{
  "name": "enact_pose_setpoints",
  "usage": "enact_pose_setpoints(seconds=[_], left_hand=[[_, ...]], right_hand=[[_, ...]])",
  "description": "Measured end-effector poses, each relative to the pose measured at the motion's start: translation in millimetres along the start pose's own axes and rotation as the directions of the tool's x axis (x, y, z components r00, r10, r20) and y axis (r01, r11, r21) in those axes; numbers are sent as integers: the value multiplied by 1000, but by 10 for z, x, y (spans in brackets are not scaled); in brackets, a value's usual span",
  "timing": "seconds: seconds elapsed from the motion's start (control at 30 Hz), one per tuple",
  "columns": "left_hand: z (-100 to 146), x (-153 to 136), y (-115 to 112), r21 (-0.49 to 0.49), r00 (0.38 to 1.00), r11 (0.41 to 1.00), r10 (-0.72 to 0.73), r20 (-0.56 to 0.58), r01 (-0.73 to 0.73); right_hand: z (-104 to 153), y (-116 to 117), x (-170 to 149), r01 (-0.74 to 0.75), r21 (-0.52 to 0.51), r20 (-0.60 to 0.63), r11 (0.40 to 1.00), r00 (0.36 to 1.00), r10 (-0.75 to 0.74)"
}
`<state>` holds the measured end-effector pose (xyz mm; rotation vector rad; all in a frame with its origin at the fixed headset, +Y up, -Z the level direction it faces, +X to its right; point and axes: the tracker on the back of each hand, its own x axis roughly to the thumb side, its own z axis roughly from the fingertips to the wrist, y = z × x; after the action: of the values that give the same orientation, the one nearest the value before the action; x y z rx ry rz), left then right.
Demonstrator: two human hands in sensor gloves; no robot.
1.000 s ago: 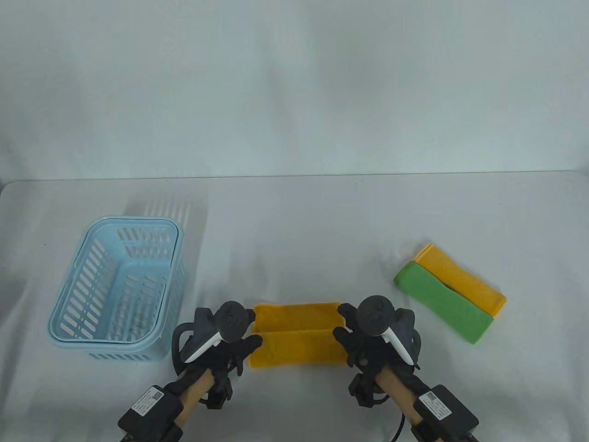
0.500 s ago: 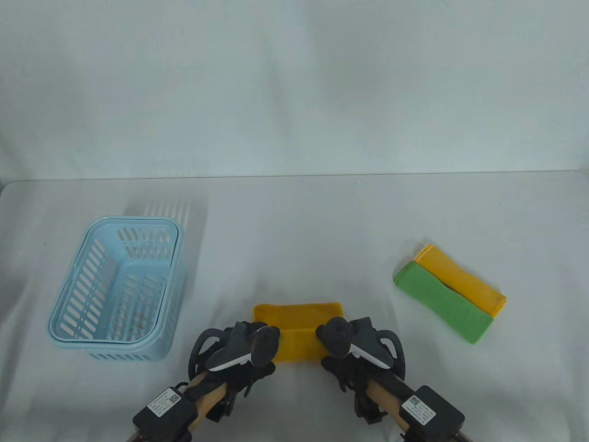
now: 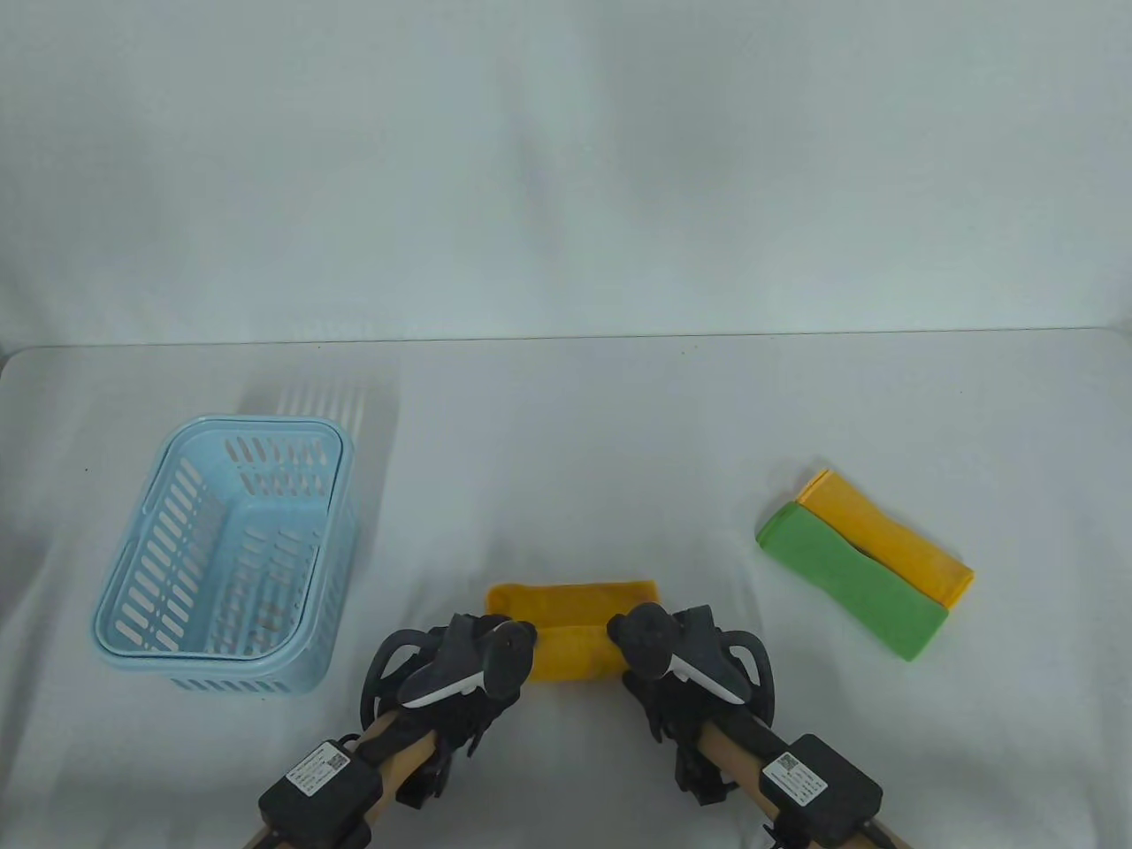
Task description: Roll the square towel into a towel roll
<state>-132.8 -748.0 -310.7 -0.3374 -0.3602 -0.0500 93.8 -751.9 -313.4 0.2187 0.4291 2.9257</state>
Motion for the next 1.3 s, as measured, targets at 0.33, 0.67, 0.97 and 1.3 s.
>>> enact_pose_setpoints(seconds=[0.33, 0.67, 0.97, 1.3], left_hand=[[-13, -350, 65, -62, 901, 900, 428, -66, -432], [-40, -428, 4, -77, 879, 883, 448, -161, -464], [-10, -517, 25, 38, 898, 929, 365, -247, -367], [59, -524, 142, 101, 917, 942, 336, -218, -321]], right_hand=[[-41, -133, -287, 374, 35, -98, 927, 924, -369], [-35, -98, -301, 340, 93, -174, 936, 931, -321], [-60, -115, -401, 312, 18, -221, 950, 928, -301], [5, -247, -453, 366, -20, -173, 930, 915, -364]])
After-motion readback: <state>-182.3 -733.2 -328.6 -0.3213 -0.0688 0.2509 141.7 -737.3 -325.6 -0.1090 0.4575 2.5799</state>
